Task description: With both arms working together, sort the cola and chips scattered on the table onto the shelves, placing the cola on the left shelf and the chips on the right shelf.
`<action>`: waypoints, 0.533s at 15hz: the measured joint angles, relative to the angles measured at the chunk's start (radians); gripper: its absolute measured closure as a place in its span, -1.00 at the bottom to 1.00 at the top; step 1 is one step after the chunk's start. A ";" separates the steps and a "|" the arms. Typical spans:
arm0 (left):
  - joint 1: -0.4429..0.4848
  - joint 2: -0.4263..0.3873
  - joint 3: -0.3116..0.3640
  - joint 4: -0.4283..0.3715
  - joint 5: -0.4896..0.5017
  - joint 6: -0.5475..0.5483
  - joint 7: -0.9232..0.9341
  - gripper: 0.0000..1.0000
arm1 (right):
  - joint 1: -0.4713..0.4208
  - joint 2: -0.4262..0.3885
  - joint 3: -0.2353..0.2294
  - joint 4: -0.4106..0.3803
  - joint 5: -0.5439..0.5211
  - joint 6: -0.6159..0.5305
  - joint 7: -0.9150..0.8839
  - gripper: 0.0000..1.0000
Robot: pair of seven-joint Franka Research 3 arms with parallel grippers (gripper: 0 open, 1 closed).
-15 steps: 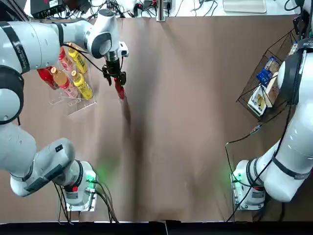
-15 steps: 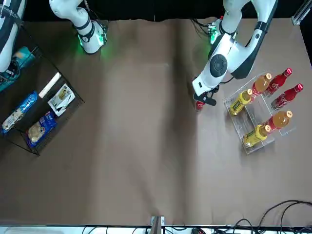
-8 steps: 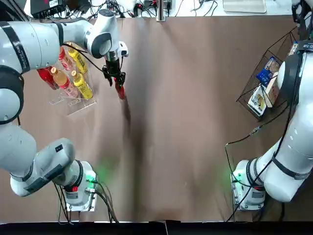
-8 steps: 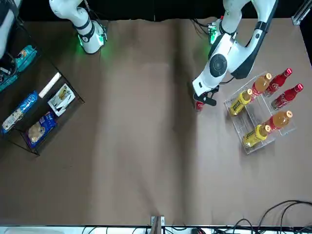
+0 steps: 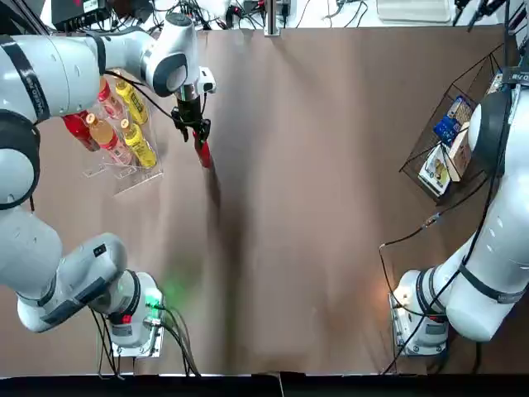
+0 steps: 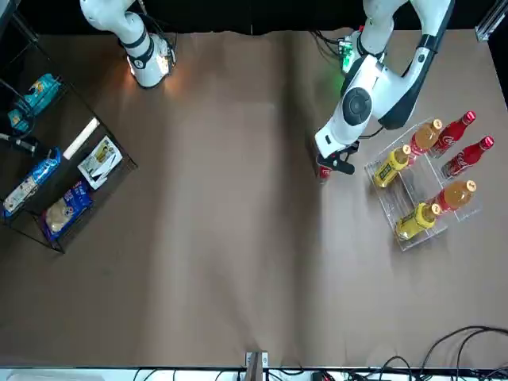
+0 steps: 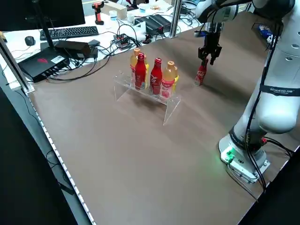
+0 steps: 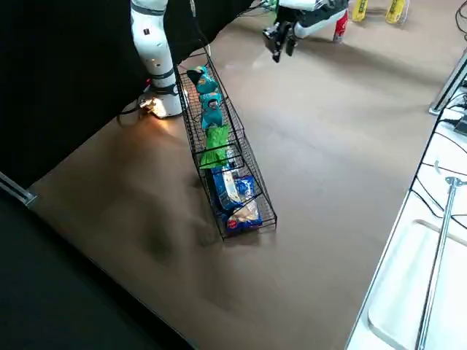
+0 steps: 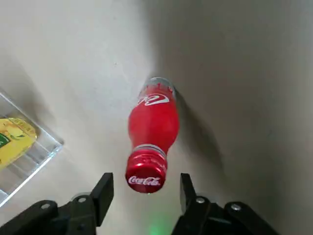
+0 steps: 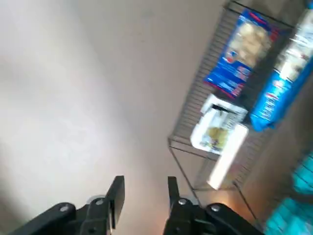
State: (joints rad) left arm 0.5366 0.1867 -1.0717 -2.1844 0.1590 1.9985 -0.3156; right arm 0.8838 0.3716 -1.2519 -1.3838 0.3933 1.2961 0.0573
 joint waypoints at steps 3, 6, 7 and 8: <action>0.001 0.000 0.002 0.000 0.009 0.010 -0.003 -0.26 | 0.000 0.000 0.027 -0.004 0.047 0.041 -0.001 0.03; 0.000 0.000 0.002 0.000 0.011 0.040 -0.031 -0.25 | 0.002 0.001 0.059 -0.006 0.049 0.043 -0.001 -0.02; 0.000 0.000 0.002 0.000 0.011 0.045 -0.036 -0.24 | 0.003 0.002 0.062 -0.008 0.049 0.043 -0.001 -0.02; 0.000 0.000 0.002 0.000 0.013 0.047 -0.037 -0.24 | 0.004 0.002 0.064 -0.010 0.050 0.041 0.000 -0.11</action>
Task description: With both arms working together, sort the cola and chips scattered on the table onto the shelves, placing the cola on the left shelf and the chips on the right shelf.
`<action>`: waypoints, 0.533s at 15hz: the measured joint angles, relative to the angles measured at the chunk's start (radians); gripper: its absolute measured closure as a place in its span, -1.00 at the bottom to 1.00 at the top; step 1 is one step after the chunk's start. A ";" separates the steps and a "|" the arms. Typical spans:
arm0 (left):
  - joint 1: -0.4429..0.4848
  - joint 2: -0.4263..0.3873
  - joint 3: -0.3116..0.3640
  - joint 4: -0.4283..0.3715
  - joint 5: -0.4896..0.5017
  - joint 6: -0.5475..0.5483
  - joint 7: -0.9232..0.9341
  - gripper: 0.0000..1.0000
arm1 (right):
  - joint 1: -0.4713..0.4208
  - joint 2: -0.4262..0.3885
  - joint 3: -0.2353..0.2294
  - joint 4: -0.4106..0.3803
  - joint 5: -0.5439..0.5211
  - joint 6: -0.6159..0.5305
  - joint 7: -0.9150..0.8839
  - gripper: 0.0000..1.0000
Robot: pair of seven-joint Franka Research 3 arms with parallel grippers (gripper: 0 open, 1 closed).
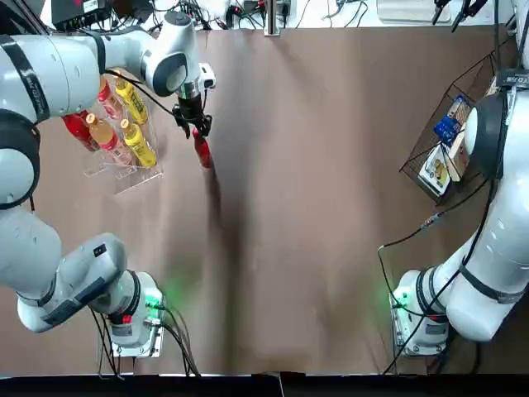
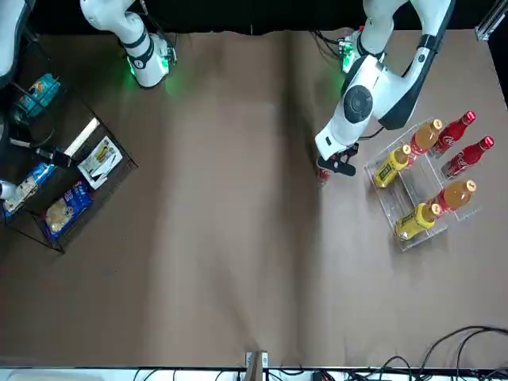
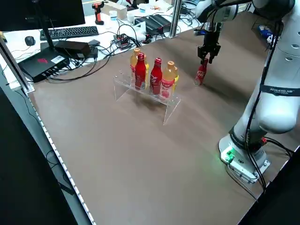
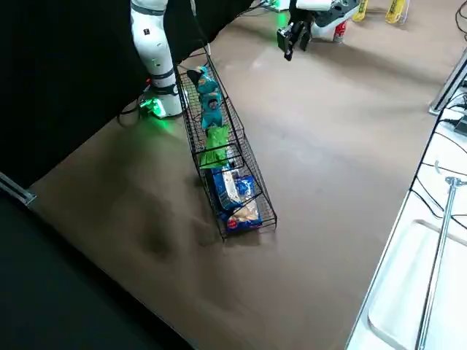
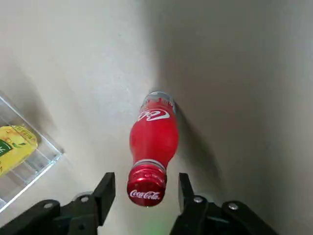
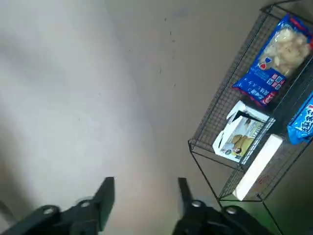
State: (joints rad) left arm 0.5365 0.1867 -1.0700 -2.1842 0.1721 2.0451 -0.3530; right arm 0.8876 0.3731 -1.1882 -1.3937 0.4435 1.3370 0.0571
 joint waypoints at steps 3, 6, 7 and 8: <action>0.000 0.000 0.000 0.000 0.002 0.001 -0.001 -0.15 | 0.033 0.000 0.005 -0.031 0.000 0.000 -0.008 -0.78; 0.000 0.000 0.000 0.000 0.002 0.014 -0.001 -0.12 | 0.067 0.000 0.005 -0.042 0.000 0.000 -0.008 -1.00; 0.000 0.000 0.000 0.000 0.002 0.015 -0.001 -0.10 | 0.068 0.000 0.006 -0.047 0.000 0.002 -0.008 -1.00; 0.000 0.000 0.000 0.000 0.002 0.015 -0.001 -0.07 | 0.064 0.000 0.007 -0.052 0.000 0.004 -0.009 -1.00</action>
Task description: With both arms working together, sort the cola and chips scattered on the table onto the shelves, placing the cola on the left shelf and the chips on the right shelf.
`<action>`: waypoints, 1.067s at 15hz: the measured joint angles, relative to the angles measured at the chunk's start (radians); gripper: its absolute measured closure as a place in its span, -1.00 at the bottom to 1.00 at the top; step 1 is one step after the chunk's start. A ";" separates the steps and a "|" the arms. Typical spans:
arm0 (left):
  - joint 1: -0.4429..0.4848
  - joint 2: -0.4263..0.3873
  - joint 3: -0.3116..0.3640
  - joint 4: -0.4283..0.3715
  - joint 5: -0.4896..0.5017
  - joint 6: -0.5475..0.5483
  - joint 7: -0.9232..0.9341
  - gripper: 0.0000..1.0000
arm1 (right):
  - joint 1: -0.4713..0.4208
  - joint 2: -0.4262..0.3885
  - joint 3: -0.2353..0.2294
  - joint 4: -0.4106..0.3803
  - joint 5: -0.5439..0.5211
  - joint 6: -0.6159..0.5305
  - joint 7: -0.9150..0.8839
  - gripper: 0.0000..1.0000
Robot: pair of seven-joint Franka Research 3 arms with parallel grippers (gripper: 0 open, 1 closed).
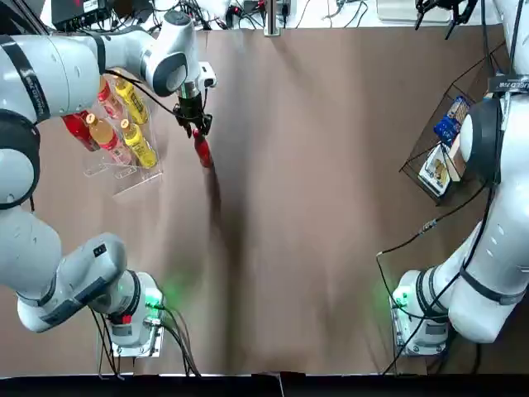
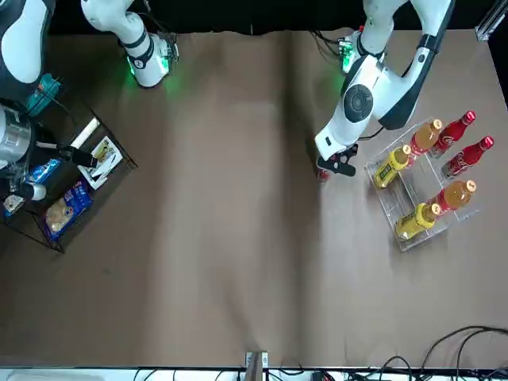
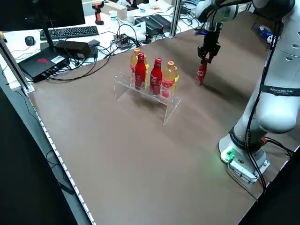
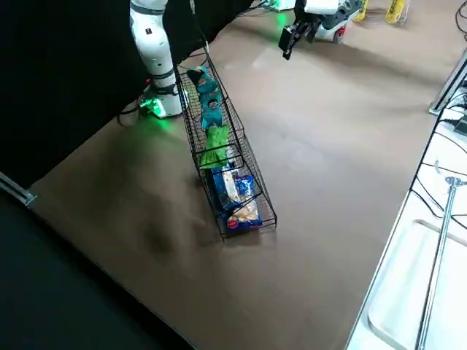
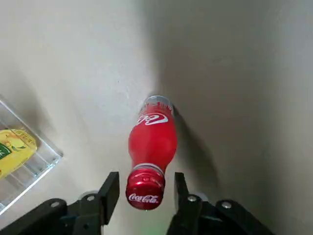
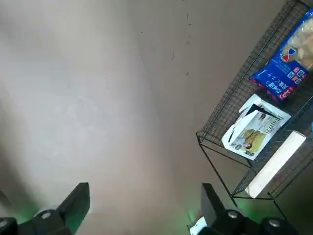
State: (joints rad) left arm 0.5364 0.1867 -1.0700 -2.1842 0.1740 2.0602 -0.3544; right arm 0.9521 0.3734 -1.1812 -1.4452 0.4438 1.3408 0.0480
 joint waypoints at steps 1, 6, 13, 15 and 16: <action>0.000 0.000 0.000 0.000 0.000 0.000 0.000 -0.05 | -0.015 -0.001 0.011 -0.003 0.000 0.001 -0.019 -1.00; -0.001 0.000 0.000 -0.001 0.000 0.000 -0.012 0.04 | -0.217 -0.019 0.193 -0.002 -0.040 0.005 -0.196 -1.00; -0.003 0.000 0.000 -0.005 0.000 0.000 -0.045 0.23 | -0.539 -0.185 0.670 -0.003 -0.251 0.068 -0.203 -1.00; -0.003 0.000 0.000 -0.005 0.000 0.000 -0.047 0.30 | -0.570 -0.240 0.728 -0.048 -0.274 0.111 -0.204 -1.00; -0.004 0.000 -0.001 -0.004 0.000 0.001 -0.057 0.37 | -0.648 -0.306 0.844 -0.095 -0.291 0.150 -0.203 -1.00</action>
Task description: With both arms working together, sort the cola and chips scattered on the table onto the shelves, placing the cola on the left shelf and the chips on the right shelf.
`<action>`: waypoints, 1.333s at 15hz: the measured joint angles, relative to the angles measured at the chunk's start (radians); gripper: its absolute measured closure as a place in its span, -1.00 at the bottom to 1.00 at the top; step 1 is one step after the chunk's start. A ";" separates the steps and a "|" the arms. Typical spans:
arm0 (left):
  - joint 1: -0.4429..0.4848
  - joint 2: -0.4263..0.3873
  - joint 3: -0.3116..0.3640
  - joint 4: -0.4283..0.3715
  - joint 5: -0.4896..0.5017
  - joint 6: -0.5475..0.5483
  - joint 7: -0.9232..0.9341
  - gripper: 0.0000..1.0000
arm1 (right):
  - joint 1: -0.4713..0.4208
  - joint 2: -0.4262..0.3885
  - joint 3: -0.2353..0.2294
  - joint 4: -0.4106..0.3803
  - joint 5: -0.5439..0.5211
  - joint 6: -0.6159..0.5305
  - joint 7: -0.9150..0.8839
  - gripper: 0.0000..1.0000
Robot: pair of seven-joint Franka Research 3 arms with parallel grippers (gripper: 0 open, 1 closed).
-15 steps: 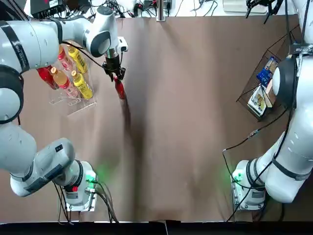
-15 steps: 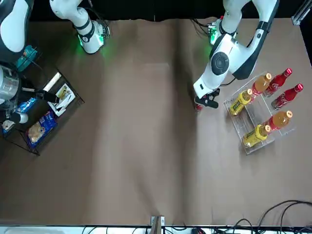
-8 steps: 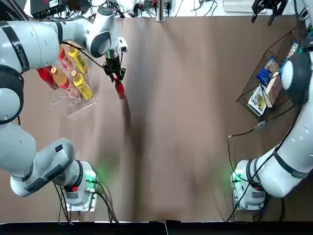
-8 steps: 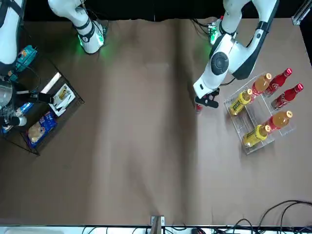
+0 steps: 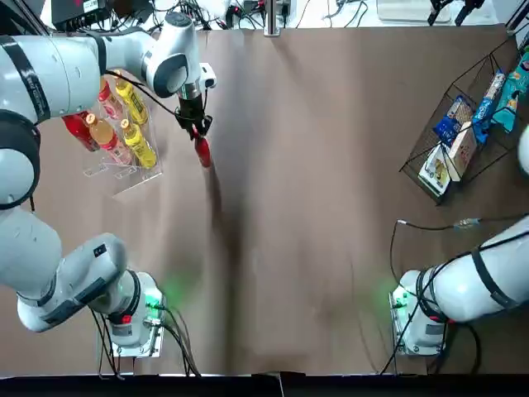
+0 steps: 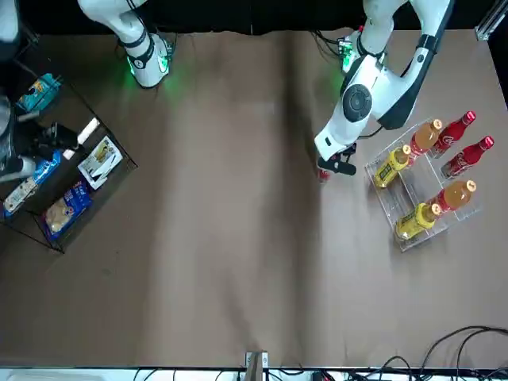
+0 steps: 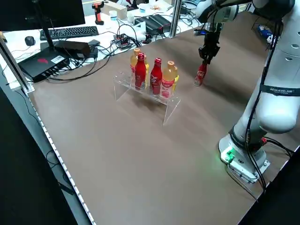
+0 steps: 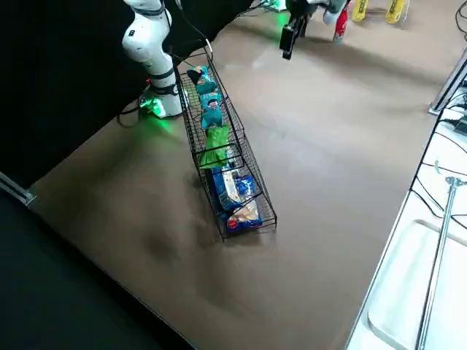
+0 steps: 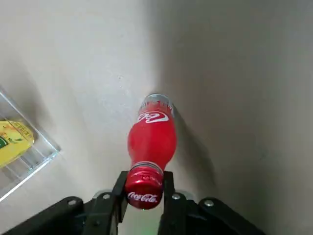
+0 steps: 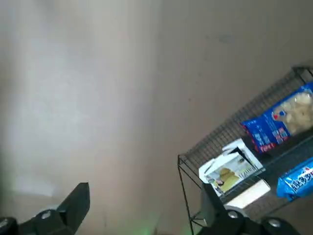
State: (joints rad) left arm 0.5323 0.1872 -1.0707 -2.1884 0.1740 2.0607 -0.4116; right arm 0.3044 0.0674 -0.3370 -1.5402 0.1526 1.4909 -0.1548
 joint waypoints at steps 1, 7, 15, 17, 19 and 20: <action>0.000 0.000 0.000 0.000 0.000 0.000 -0.003 0.37 | -0.036 -0.028 0.053 -0.018 -0.011 0.005 0.002 -1.00; 0.000 0.000 0.001 0.002 0.000 0.001 -0.020 0.37 | -0.073 -0.076 0.115 -0.073 -0.040 0.010 0.010 -1.00; 0.015 -0.002 0.004 0.246 0.002 -0.309 -0.021 0.37 | -0.029 -0.076 0.136 -0.106 -0.085 0.038 0.068 -1.00; 0.018 -0.003 0.004 0.340 0.004 -0.420 -0.007 0.37 | -0.028 -0.078 0.134 -0.106 -0.090 0.051 0.068 -1.00; 0.039 -0.005 0.006 0.417 0.005 -0.497 0.033 0.37 | -0.029 -0.081 0.132 -0.106 -0.092 0.071 0.064 -1.00; 0.060 -0.006 0.007 0.449 0.013 -0.517 0.054 0.37 | -0.029 -0.084 0.131 -0.106 -0.092 0.075 0.055 -1.00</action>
State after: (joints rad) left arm 0.5919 0.1811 -1.0638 -1.7390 0.1870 1.5437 -0.3574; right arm 0.2751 -0.0168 -0.2057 -1.6462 0.0604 1.5660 -0.0994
